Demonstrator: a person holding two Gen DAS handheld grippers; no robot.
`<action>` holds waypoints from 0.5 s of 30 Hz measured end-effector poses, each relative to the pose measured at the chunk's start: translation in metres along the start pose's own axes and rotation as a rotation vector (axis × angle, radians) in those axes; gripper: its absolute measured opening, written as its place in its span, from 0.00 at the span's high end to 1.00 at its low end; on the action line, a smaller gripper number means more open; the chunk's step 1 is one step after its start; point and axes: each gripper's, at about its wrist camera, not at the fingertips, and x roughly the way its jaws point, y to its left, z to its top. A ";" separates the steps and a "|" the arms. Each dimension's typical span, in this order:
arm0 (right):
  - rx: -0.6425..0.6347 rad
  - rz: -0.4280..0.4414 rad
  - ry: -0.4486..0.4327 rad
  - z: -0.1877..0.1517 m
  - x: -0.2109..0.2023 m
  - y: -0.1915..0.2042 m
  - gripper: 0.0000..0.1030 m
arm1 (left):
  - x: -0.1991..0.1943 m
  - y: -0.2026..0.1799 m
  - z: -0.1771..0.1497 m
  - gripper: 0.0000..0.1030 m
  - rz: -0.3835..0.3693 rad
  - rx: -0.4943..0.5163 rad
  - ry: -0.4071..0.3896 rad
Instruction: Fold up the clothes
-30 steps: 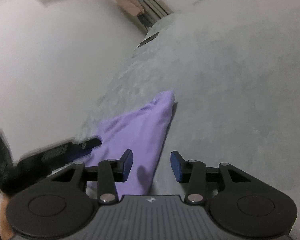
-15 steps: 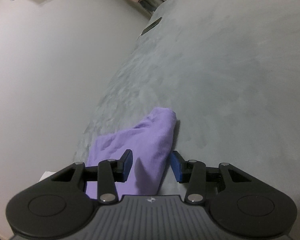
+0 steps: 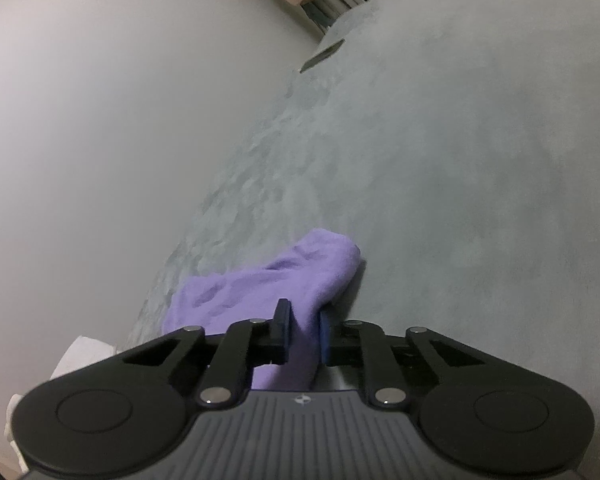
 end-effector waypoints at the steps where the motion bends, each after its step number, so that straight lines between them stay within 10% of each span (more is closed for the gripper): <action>1: -0.010 0.003 -0.004 0.001 -0.002 0.002 0.89 | -0.002 0.001 0.002 0.93 -0.012 -0.010 -0.002; 15: -0.214 -0.123 0.000 0.048 -0.087 0.017 0.92 | -0.030 -0.066 0.040 0.93 -0.265 -0.146 -0.097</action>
